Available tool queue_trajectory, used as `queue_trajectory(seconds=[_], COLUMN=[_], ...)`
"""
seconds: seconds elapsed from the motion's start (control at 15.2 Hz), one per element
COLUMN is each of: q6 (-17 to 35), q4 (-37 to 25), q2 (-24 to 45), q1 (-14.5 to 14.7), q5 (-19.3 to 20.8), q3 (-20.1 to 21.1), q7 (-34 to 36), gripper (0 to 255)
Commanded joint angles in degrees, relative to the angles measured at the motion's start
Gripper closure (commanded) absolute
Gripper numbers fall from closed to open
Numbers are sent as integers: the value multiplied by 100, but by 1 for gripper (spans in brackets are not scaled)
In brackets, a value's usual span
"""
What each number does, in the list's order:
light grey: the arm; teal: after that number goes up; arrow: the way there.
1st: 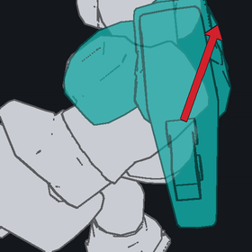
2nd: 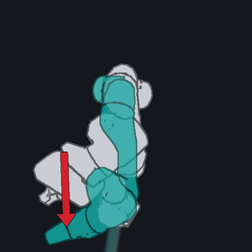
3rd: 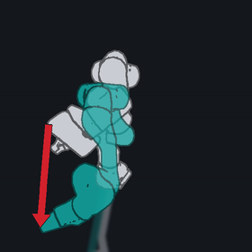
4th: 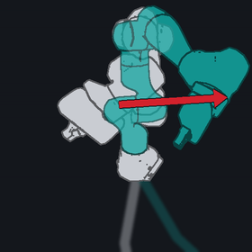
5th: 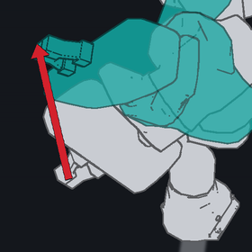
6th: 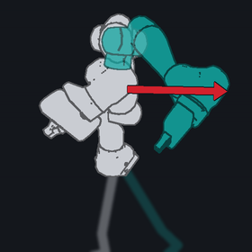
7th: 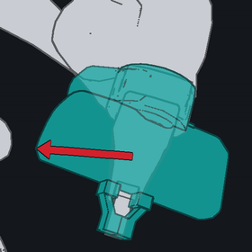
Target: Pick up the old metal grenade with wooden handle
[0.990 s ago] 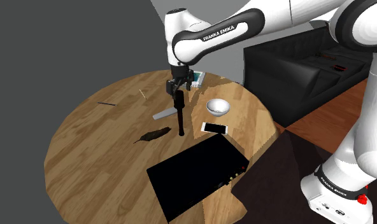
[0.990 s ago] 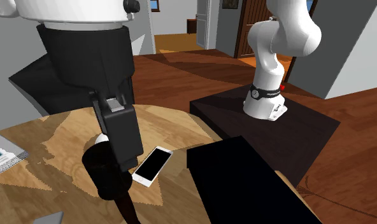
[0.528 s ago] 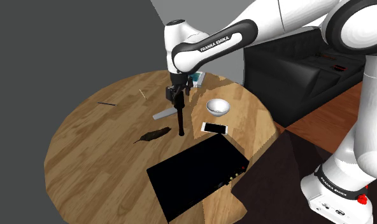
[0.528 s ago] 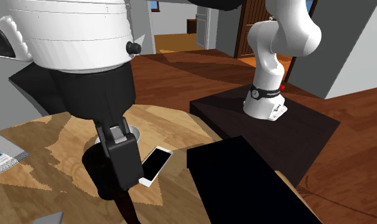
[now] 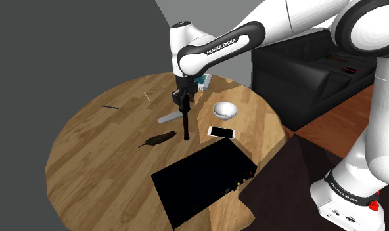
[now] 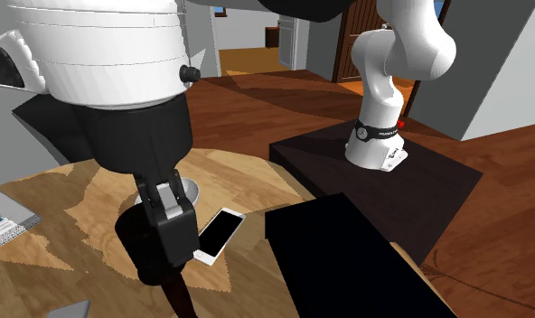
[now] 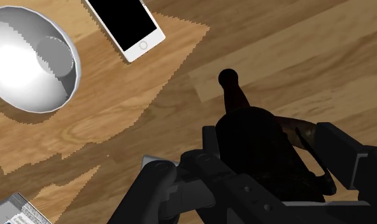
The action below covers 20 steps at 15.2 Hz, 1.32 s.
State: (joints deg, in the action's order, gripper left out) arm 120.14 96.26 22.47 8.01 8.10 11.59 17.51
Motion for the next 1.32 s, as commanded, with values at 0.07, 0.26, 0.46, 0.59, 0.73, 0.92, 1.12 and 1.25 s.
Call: queue_trajectory(seconds=[0.07, 0.26, 0.46, 0.59, 0.73, 0.92, 1.12, 1.25], q6=[-4, -122, -322, -458, -595, -804, -1017, -1027], q4=[3, -55, -184, -277, -376, -536, -711, -720], q2=[5, -58, -131, -175, -214, -265, -304, -306], q1=[0, -7, -10, -11, -11, -10, -7, -7], q5=[1, -20, -45, -61, -75, -94, -110, -111], q3=[-1, 6, 16, 22, 28, 35, 42, 42], q7=[1, -19, -42, -57, -71, -91, -109, -110], gripper=[255, 255, 255, 255, 255, 255, 255, 255])
